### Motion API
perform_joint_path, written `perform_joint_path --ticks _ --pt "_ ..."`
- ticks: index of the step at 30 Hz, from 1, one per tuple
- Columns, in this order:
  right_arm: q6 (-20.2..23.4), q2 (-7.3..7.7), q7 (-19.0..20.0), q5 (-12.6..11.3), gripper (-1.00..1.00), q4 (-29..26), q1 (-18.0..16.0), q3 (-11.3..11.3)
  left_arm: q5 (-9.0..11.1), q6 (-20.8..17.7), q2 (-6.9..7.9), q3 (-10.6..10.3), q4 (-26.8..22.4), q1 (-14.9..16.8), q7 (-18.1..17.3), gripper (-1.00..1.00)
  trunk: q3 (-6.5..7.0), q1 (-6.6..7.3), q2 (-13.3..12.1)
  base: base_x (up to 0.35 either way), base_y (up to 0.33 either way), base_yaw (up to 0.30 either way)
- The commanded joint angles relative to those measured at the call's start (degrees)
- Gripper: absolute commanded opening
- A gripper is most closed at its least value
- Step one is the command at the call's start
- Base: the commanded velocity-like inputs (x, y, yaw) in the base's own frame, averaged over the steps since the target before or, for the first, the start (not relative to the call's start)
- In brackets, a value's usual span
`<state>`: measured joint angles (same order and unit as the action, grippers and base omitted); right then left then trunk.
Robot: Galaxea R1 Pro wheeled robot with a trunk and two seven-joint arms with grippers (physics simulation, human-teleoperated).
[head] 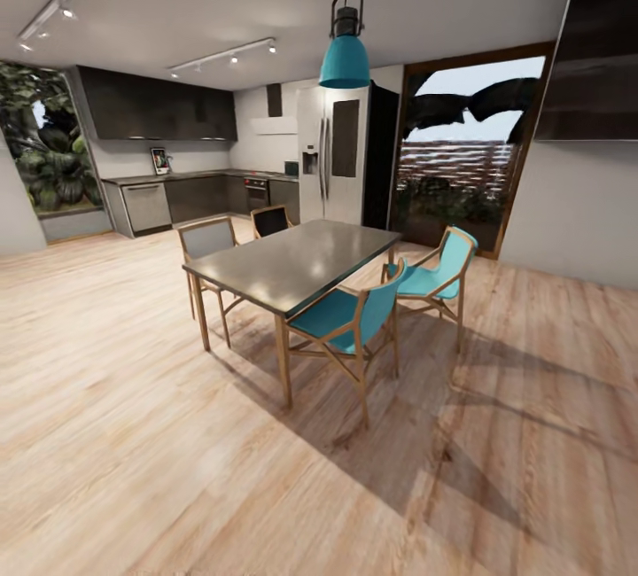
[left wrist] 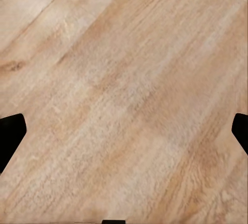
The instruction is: Pick up the poster from the kitchen countertop and hang it on one of the wall nails in the kitchen.
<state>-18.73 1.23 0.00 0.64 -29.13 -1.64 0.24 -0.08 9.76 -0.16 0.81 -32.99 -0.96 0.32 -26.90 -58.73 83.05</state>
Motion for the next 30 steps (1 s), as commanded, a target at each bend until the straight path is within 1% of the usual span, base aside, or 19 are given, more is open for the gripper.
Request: perform_joint_path --ticks 1,16,20,24,30 --pt "-0.17 0.01 0.00 0.07 1.00 0.03 -0.03 0.03 -0.01 0.09 -0.02 0.07 -0.06 -0.01 0.03 1.00 -0.05 0.00 0.03 0.000 0.000 0.292" --pt "-0.17 0.00 0.00 0.07 1.00 0.03 -0.04 0.03 -0.01 0.11 -0.02 0.07 -0.06 -0.07 0.03 1.00 -0.05 0.00 0.03 0.000 0.000 0.286" --pt "-0.10 0.06 0.07 0.07 1.00 0.13 -0.03 -0.02 -0.01 0.09 -0.02 0.07 -0.06 -0.05 0.03 1.00 -0.05 0.00 0.03 0.000 0.000 0.075" --pt "-0.15 0.08 0.09 0.03 1.00 2.26 -0.03 -0.01 -0.01 0.10 -0.02 0.08 -0.06 -0.04 0.03 1.00 -0.05 0.00 0.03 0.000 0.000 0.012" --pt "-0.24 0.09 0.09 -0.01 1.00 2.76 -0.03 -0.02 -0.01 0.09 -0.02 0.08 -0.06 -0.02 0.03 1.00 -0.05 0.00 0.03 0.000 0.000 0.009"
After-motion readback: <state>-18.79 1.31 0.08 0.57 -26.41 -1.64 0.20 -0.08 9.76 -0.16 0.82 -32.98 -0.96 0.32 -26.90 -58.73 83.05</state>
